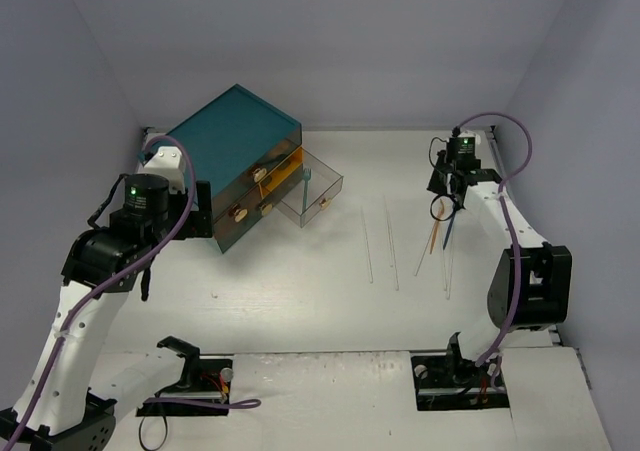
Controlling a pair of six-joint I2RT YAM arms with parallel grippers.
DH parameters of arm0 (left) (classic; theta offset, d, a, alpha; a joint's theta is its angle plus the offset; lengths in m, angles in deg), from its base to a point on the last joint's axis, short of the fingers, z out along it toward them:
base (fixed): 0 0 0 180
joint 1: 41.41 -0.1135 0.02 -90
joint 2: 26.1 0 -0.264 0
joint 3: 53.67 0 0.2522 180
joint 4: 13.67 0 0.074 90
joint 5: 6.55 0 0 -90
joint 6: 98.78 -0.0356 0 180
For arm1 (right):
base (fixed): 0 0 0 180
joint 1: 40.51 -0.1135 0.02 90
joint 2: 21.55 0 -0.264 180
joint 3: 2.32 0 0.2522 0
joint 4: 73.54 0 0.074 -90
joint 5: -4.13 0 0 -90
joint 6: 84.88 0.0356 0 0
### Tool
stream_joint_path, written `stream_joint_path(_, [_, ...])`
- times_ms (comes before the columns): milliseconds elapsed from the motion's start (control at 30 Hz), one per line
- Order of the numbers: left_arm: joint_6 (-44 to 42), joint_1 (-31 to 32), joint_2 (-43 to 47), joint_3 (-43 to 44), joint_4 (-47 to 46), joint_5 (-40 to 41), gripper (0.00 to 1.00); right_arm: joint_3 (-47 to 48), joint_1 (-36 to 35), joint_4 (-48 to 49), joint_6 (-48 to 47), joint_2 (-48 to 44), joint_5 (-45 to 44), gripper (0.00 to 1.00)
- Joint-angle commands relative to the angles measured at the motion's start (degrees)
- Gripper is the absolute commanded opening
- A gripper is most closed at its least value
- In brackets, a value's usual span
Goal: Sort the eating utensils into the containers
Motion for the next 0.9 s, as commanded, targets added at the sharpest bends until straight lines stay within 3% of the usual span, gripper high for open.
stream_joint_path(0, [0.6,-0.3,1.0,1.4,-1.5,-0.3,0.88,-1.6,2.5,-0.7,1.6,2.6,-3.0,0.29])
stream_joint_path(133, [0.8,-0.3,1.5,1.2,-1.0,-0.4,0.88,-1.7,2.4,-0.6,1.8,5.1,-4.0,0.35])
stream_joint_path(333, [0.8,-0.3,2.0,1.0,-0.3,-0.2,0.88,-0.8,2.6,-0.5,2.4,10.1,-5.4,0.36])
stream_joint_path(867, [0.9,-0.3,2.1,0.6,0.3,0.0,0.88,-1.2,2.6,0.0,1.5,15.1,-7.0,0.22])
